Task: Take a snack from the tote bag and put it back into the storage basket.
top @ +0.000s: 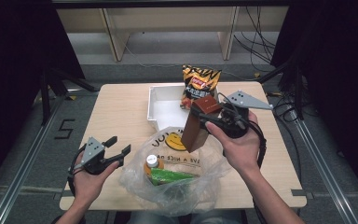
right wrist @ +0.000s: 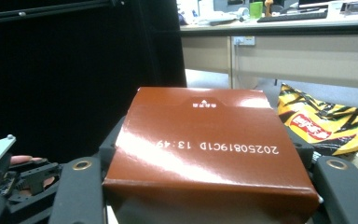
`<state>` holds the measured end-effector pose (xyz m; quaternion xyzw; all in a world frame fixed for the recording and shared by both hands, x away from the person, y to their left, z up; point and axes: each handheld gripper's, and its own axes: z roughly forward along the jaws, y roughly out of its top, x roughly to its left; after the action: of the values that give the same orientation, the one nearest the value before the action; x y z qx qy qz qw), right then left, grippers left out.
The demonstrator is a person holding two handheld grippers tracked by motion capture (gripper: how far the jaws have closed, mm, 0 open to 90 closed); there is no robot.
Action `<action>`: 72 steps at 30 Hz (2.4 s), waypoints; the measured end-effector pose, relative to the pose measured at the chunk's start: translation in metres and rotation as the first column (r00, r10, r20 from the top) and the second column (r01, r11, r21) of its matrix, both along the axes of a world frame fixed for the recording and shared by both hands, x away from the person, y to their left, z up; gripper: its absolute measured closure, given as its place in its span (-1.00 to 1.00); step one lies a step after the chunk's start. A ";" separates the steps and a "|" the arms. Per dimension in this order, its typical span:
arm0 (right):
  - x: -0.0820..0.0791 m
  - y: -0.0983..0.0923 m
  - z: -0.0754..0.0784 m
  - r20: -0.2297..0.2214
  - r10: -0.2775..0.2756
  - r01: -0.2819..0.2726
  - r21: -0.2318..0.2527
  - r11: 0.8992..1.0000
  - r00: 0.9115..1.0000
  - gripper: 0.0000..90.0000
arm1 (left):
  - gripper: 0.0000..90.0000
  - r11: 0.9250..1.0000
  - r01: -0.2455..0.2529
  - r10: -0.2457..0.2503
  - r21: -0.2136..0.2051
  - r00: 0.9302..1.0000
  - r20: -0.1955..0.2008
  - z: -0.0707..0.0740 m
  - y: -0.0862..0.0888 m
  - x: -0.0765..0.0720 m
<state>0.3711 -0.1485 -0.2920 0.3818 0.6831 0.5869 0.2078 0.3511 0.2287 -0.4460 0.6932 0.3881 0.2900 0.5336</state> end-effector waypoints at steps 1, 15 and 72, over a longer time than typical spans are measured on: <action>0.000 0.000 0.000 -0.008 -0.007 0.007 0.000 1.000 1.000 -0.15 | -0.21 1.000 -0.006 0.006 0.004 1.000 -0.004 0.001 0.000 -0.001; 0.008 -0.003 0.008 0.009 -0.022 0.022 0.003 1.000 1.000 -0.15 | -0.21 1.000 0.006 -0.006 0.005 1.000 0.002 0.001 -0.003 0.002; 0.058 -0.008 0.033 0.051 -0.096 0.096 0.016 0.995 0.994 -0.14 | -0.21 1.000 0.008 -0.008 0.003 1.000 -0.002 0.001 -0.004 0.001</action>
<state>0.4294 -0.1565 -0.2591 0.4003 0.6544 0.5905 0.2507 0.3519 0.2249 -0.4449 0.6959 0.3855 0.2879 0.5332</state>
